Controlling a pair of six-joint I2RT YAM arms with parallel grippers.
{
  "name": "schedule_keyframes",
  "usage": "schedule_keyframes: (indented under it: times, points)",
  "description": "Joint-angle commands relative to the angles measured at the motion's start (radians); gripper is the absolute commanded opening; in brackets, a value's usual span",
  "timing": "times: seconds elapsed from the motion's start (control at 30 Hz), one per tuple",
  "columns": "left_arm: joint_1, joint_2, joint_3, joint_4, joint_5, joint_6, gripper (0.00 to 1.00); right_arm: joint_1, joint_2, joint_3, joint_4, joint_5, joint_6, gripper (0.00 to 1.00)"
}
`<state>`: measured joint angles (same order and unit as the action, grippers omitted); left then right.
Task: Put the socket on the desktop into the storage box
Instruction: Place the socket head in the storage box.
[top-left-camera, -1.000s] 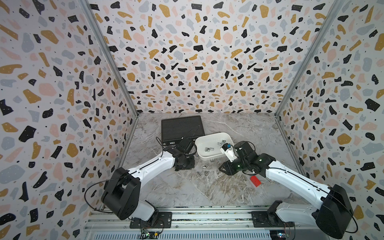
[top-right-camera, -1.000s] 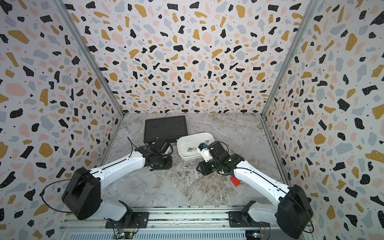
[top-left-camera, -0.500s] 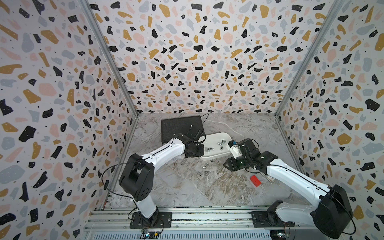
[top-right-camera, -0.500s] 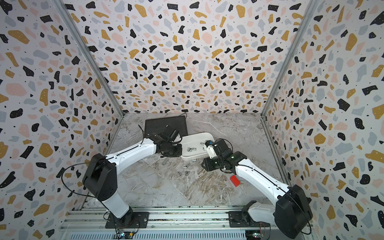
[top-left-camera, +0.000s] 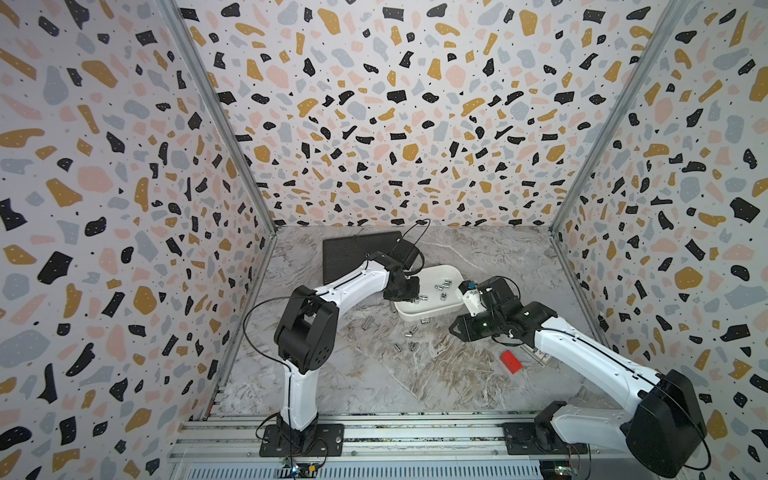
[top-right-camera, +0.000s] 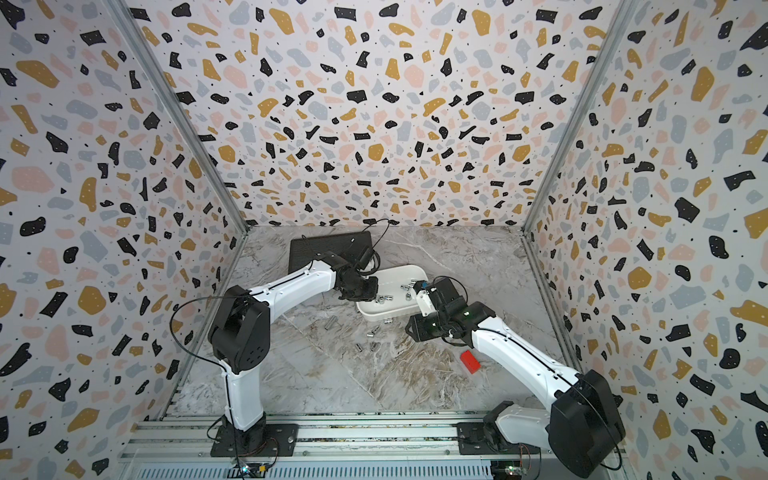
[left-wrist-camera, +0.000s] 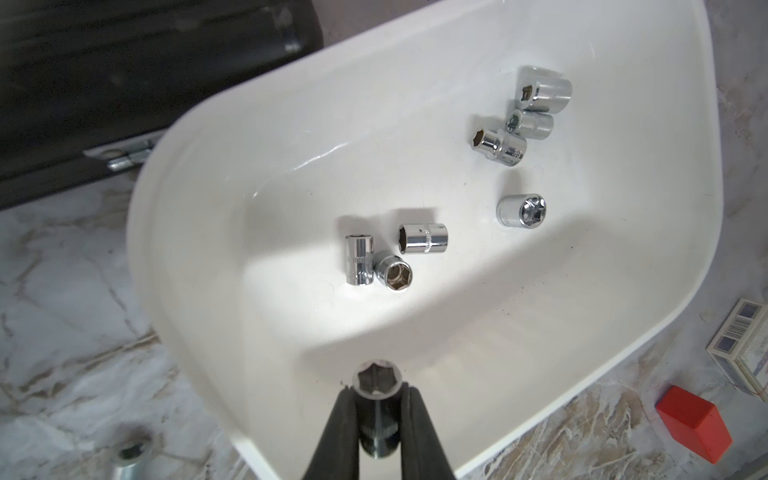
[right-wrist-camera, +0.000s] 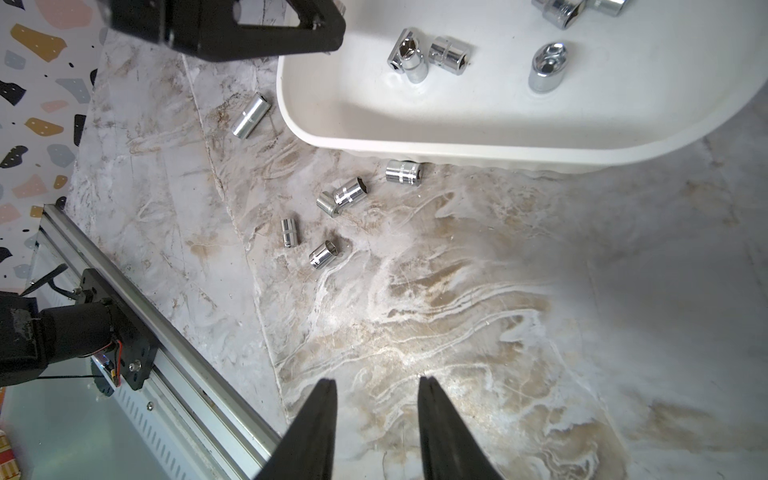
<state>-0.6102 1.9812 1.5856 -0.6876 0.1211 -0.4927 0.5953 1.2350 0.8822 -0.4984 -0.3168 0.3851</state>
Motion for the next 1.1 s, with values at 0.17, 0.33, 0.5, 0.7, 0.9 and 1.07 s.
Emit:
schedule_keyframes:
  times: [0.17,0.33,0.5,0.7,0.9,1.07]
  points:
    - [-0.003,0.073,0.088,-0.036,-0.047,0.038,0.02,-0.009,-0.012,0.020,-0.019,0.008,0.008,0.38]
    - [-0.003,0.116,0.132,-0.058,-0.070,0.051,0.03,-0.010,-0.015,0.018,-0.020,0.012,0.009,0.38]
    - [-0.002,0.133,0.147,-0.061,-0.085,0.052,0.10,-0.012,-0.014,0.020,-0.022,0.012,0.009,0.38]
    - [-0.003,0.124,0.152,-0.067,-0.089,0.053,0.30,-0.012,-0.008,0.022,-0.023,0.017,0.012,0.38]
    - [-0.003,0.088,0.142,-0.066,-0.094,0.059,0.37,-0.012,-0.012,0.020,-0.017,0.018,0.015,0.41]
    - [-0.003,0.016,0.085,-0.036,-0.091,0.050,0.39,-0.012,-0.016,0.017,-0.011,0.021,0.016,0.44]
